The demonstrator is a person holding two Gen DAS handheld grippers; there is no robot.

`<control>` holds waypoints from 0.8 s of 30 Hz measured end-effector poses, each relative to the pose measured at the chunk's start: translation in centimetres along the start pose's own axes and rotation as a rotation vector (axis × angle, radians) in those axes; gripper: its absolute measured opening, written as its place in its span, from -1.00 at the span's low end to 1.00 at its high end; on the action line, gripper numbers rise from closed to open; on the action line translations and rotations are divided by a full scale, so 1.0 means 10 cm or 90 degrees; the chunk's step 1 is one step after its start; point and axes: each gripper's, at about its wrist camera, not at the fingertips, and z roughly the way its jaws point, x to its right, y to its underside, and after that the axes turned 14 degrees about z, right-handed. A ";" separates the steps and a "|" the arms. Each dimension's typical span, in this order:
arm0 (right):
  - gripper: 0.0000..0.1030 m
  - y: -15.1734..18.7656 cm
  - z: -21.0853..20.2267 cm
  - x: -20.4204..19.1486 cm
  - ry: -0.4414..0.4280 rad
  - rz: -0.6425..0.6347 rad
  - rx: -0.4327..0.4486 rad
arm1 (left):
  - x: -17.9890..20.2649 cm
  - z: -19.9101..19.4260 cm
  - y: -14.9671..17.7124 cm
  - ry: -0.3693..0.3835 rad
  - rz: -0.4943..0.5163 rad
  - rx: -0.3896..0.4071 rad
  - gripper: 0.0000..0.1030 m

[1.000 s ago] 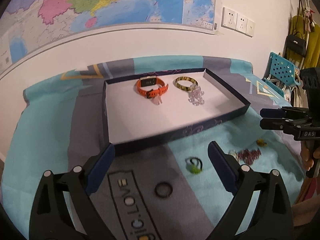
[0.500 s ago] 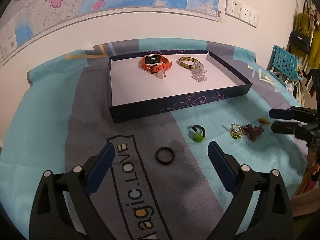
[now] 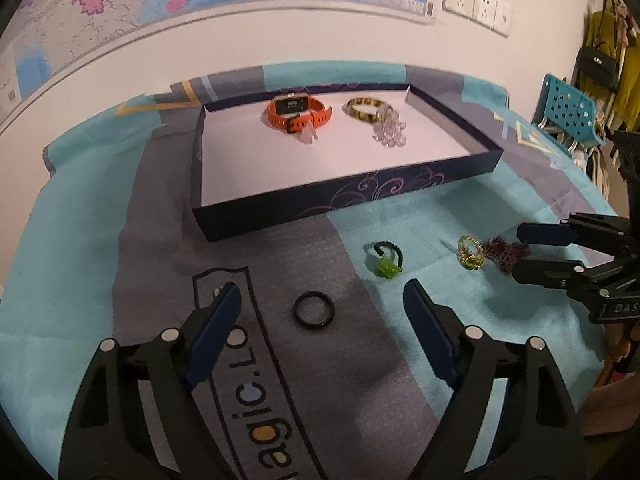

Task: Organize jewelry
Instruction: 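Grasp the black ring with the left tool while the right tool grasps the dark beaded bracelet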

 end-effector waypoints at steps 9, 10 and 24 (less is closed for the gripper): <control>0.02 0.00 0.06 -0.04 0.029 -0.013 -0.004 | -0.03 0.12 -0.02 0.010 -0.006 -0.022 0.06; 0.01 0.00 0.06 -0.05 0.032 -0.016 -0.003 | -0.01 0.11 -0.03 0.012 -0.003 -0.021 -0.01; -0.25 0.01 0.06 -0.03 0.053 -0.014 0.005 | 0.00 0.09 -0.01 0.016 -0.002 -0.018 -0.41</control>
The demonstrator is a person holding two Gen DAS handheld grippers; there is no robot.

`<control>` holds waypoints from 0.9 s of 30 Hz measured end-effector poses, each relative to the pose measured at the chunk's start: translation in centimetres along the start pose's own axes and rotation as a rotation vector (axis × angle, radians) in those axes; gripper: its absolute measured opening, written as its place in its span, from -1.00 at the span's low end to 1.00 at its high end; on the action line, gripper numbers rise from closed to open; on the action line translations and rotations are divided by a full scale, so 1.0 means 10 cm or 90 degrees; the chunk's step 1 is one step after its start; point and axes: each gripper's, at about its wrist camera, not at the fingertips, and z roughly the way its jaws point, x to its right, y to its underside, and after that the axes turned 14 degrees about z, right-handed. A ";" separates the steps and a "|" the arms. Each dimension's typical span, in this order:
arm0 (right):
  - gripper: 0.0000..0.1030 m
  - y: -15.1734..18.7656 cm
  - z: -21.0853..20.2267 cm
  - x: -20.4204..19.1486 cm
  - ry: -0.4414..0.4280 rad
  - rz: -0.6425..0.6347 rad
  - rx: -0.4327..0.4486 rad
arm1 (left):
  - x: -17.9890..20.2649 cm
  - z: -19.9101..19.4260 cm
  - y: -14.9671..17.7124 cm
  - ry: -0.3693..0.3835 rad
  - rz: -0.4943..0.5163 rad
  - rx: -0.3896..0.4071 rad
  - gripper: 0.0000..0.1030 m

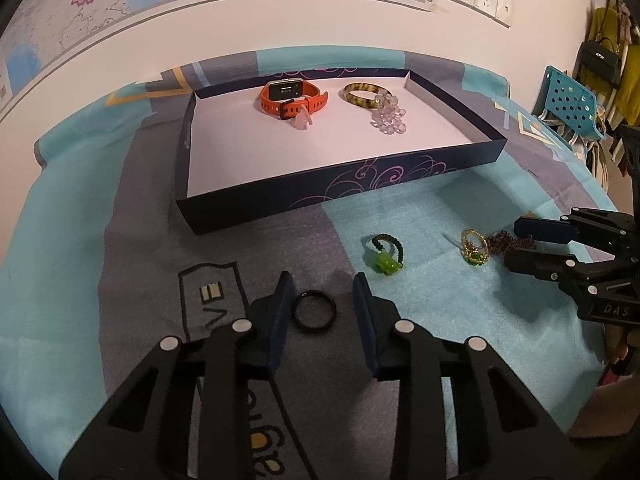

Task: Organize jewelry
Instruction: 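Grasp the black ring with the left tool while the right tool grasps the dark beaded bracelet, then carry the black ring with the left tool while the right tool carries the beaded bracelet toward the box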

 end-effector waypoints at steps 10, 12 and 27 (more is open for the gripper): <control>-0.49 0.00 0.00 0.03 0.008 0.001 0.004 | 0.04 -0.03 0.03 -0.005 0.012 -0.005 -0.38; -0.62 0.01 -0.01 0.04 0.009 0.002 0.003 | 0.04 -0.03 0.04 -0.010 0.012 -0.007 -0.43; -0.79 -0.09 -0.22 0.11 -0.041 0.036 0.033 | 0.02 -0.11 0.04 -0.006 -0.003 0.008 -0.56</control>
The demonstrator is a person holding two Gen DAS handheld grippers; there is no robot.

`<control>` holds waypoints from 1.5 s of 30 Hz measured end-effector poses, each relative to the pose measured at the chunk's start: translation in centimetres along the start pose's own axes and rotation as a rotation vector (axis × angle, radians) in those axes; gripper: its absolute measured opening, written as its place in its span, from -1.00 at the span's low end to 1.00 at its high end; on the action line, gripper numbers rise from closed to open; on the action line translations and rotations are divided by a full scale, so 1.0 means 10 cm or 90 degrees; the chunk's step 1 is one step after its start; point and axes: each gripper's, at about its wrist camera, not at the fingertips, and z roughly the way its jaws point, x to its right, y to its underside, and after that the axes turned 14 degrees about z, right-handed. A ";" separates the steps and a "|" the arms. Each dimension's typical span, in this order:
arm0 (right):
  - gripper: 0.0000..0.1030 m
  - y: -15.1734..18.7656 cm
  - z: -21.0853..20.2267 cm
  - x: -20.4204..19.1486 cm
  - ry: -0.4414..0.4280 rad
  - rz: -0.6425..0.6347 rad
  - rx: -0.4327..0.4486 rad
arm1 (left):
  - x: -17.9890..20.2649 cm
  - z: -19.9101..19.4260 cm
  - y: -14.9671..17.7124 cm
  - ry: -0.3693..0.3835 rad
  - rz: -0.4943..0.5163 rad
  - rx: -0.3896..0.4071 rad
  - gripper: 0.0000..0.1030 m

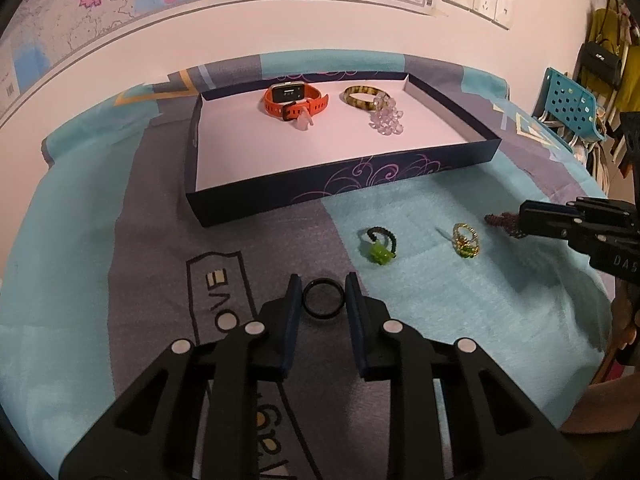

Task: Organize jewelry
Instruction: 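Carry the black ring with the left tool while the right tool carries the beaded bracelet toward the box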

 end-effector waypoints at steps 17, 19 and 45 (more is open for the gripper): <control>-0.80 -0.23 -0.21 -0.10 -0.033 -0.014 0.048 | -0.02 -0.22 -0.23 0.007 0.009 0.054 -0.56; -0.80 -0.24 -0.21 -0.12 -0.034 -0.018 0.050 | -0.02 -0.24 -0.25 0.007 0.010 0.058 -0.56; -0.80 -0.56 -0.28 -0.17 -0.042 -0.039 0.085 | -0.06 -0.21 -0.44 0.013 0.024 0.077 -0.56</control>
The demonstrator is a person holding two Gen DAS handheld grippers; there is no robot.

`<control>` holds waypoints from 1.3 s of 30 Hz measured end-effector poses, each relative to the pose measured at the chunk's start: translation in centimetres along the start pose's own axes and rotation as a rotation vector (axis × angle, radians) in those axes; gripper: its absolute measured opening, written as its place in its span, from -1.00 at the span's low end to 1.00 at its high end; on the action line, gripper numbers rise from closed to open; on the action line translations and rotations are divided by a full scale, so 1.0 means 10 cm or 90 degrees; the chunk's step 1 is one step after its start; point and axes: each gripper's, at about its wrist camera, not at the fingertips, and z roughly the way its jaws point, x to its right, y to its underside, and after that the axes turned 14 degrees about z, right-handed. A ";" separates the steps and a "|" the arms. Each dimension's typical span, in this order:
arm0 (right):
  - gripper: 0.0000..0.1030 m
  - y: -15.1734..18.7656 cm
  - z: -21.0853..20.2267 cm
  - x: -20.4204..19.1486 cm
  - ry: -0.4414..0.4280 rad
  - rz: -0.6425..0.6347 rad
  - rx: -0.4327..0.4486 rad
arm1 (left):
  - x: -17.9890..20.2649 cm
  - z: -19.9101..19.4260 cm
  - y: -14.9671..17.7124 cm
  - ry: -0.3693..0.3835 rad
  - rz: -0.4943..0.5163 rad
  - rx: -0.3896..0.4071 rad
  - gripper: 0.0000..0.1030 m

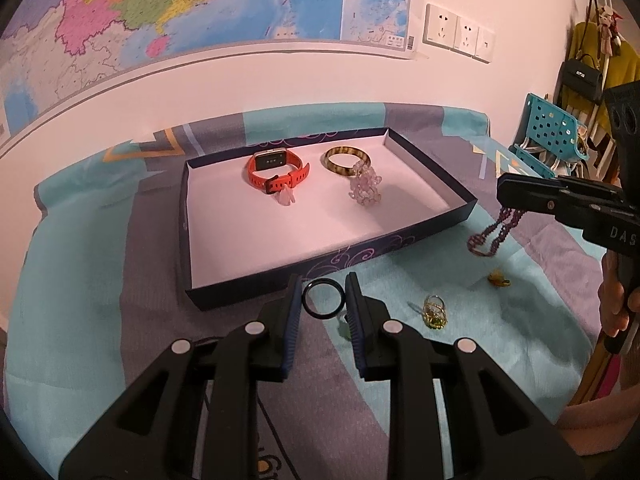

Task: Organize jewelry
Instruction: 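Carry the black ring with the left tool while the right tool carries the beaded bracelet toward the box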

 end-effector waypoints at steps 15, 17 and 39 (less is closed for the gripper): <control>-0.80 -0.17 0.07 0.01 -0.003 -0.010 0.010 | -0.03 0.10 -0.19 -0.009 0.014 0.007 -0.56; -0.80 -0.20 0.09 0.02 -0.004 -0.010 0.011 | -0.04 0.11 -0.22 -0.010 0.017 0.009 -0.56; -0.80 -0.44 0.35 0.01 -0.006 -0.019 0.007 | -0.13 0.31 -0.51 -0.024 0.027 0.018 -0.56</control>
